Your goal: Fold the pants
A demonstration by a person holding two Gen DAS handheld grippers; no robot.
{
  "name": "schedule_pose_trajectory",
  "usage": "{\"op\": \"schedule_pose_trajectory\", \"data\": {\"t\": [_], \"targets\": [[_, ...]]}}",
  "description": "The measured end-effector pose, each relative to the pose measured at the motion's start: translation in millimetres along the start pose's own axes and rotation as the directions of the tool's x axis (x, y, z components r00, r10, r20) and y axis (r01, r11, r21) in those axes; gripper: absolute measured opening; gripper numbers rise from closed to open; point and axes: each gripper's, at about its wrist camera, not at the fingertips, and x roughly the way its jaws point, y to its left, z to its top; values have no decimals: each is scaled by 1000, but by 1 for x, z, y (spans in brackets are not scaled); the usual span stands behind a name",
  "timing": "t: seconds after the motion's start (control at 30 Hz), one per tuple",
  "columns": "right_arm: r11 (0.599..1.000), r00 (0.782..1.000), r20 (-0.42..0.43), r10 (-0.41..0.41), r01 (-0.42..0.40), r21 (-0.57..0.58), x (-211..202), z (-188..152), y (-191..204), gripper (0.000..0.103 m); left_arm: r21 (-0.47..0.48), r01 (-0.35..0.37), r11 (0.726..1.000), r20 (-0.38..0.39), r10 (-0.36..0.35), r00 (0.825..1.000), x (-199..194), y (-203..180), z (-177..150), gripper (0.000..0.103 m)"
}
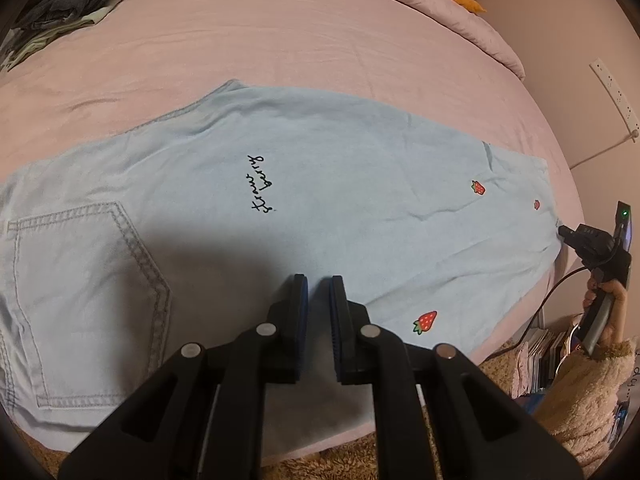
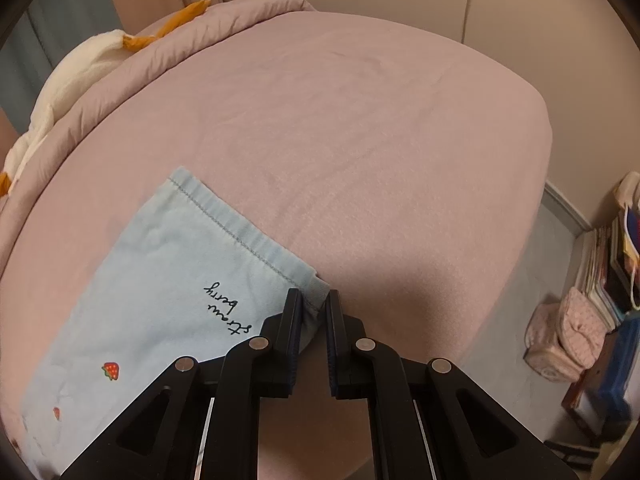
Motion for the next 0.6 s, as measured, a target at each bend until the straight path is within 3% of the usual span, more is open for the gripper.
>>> {"op": "schedule_pose_trajectory", "data": {"t": [0.07,0.13,0.17,0.2,0.23,0.27,0.3,0.33,0.37,0.4,0.6], "targets": [[1000,999,34,26,-25,-3,-14,0,1,6,12,-9,1000,8,8,1000,-3,-2,0,12],[999,997,61,47,-47,-13,-28,1,1,12,17,-17,1000,16,17,1000,-5,-4,0,16],[999,996,71,51,-50,-15,-33,2,1,23,20,-19,1000,22,18,1000,-6,-5,0,21],[998,995,78,54,-53,-14,-36,3,1,39,23,-19,1000,28,18,999,-7,-6,0,26],[998,994,90,66,-65,-11,-41,3,-1,48,27,-19,999,36,18,999,-9,-7,0,30],[997,992,98,81,-80,-8,-43,3,-2,59,30,-21,999,42,20,999,-11,-7,0,38],[995,990,102,101,-101,0,-43,3,-4,64,37,-26,999,52,24,998,-13,-9,0,51],[991,987,98,128,-130,17,-42,4,-8,66,43,-32,999,63,30,998,-15,-10,0,61],[989,986,93,139,-142,28,-39,4,-11,69,51,-45,998,75,41,996,-16,-11,1,79],[987,986,75,149,-153,53,-32,3,-16,71,57,-56,997,87,51,995,-17,-12,1,85],[971,977,-31,210,-204,123,5,-9,-24,71,56,-68,996,85,63,994,-14,-12,2,84]]}}
